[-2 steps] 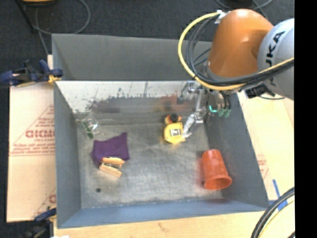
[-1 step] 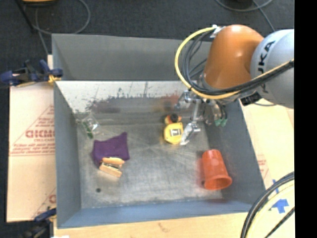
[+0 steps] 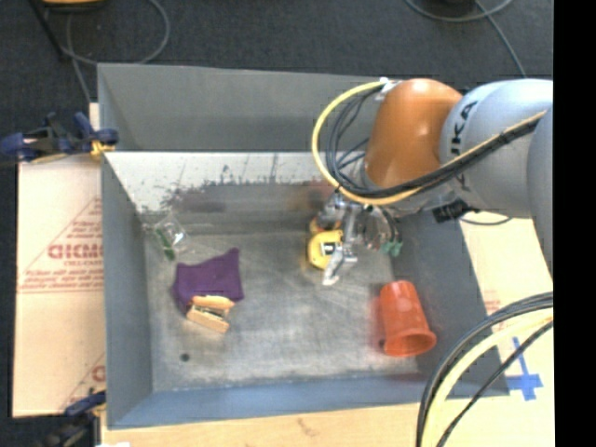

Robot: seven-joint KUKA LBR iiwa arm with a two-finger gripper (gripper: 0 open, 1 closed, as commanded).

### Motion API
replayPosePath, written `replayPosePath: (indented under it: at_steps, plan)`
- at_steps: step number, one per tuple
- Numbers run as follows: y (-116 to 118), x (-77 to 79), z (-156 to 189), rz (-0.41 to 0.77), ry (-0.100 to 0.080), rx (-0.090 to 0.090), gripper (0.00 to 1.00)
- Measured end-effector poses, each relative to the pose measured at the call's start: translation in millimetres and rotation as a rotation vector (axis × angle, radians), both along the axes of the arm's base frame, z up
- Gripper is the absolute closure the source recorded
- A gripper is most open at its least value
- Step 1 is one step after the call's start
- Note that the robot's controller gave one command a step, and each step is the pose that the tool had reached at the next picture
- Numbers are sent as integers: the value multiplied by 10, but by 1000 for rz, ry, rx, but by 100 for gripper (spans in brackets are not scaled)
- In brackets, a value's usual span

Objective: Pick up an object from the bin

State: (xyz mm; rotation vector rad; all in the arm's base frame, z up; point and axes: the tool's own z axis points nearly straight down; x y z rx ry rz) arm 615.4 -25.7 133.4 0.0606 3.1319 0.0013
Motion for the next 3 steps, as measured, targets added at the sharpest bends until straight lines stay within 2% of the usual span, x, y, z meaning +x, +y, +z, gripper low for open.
replayPosePath:
  at_steps: [1,2,3]
  plan:
    - [-21,20,-137,-27,3,1,0]
    - [182,-56,-325,270,-17,-18,100]
    - [233,-111,-409,271,-2,-6,0]
